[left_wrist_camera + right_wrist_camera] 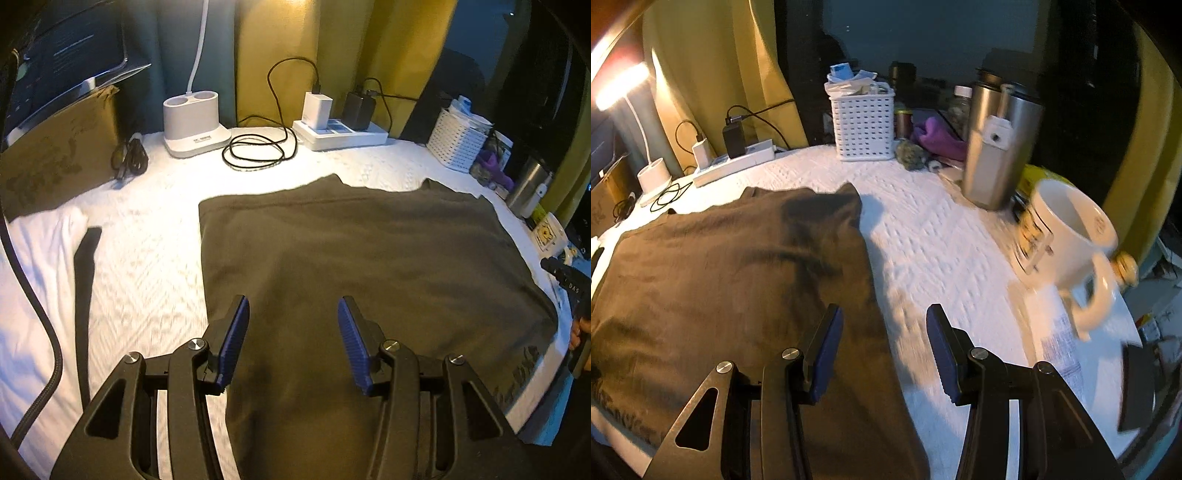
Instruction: Fold small clothes
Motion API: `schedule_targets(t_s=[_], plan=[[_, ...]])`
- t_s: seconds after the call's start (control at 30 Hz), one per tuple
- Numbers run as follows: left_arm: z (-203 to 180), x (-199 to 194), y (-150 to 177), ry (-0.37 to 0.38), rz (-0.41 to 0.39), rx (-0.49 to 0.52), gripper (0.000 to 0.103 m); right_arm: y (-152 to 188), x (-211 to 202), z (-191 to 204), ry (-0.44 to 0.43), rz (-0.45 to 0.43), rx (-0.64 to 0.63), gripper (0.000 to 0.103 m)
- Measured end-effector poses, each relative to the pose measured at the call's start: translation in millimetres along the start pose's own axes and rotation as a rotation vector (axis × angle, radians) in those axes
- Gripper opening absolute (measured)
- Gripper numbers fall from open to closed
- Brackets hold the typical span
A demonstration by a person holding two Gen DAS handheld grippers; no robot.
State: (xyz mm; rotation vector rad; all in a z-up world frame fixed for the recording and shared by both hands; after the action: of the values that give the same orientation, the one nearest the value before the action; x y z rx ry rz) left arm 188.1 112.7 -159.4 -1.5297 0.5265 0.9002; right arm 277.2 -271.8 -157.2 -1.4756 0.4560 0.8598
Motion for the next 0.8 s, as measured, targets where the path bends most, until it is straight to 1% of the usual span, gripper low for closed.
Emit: schedule_targets(t_s=[0.23, 0.33, 0.47, 0.57, 0.63, 0.7, 0.73, 0.77, 0.8], plan=[[-2, 23, -29, -0.013, -0.004, 0.008, 0.050, -47, 38, 9, -0.048, -0.002, -0.042, 0.049], [-2, 36, -38, -0.016, 0.000, 0.001, 0.050, -70, 58, 16, -0.086, -0.006, -0.066, 0.049], [-2, 49, -46, -0.012, 0.007, 0.000, 0.050, -93, 95, 17, -0.117, 0.020, -0.079, 0.049], [-2, 58, -50, -0.011, 0.016, -0.001, 0.050, -100, 119, 13, -0.118, 0.059, -0.073, 0.049], [-1, 64, -52, -0.012, 0.023, 0.000, 0.050, -97, 133, 17, -0.118, 0.107, -0.110, 0.049], [0, 70, -52, -0.011, 0.031, 0.000, 0.050, -94, 144, 17, -0.076, 0.134, -0.152, 0.049], [1, 72, -53, -0.011, 0.035, 0.000, 0.050, -92, 150, 16, -0.069, 0.151, -0.156, 0.048], [2, 75, -53, -0.014, 0.038, -0.001, 0.050, -93, 152, 16, -0.083, 0.134, -0.147, 0.048], [4, 78, -54, -0.017, 0.040, -0.003, 0.050, -94, 154, 17, -0.094, 0.136, -0.142, 0.041]])
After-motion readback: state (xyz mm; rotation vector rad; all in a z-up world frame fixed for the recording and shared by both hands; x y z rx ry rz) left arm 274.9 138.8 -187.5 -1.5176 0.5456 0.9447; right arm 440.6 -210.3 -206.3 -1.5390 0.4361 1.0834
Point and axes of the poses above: each gripper's, at about its wrist camera, not at the fingertips, and x roughly the way its jaws point, z to its left, y to its underside, the point moved 10 cm from there along x, roughly the way its jaws point, and after that the axes turned 11 degrees about -y, right-handed, at the moved point
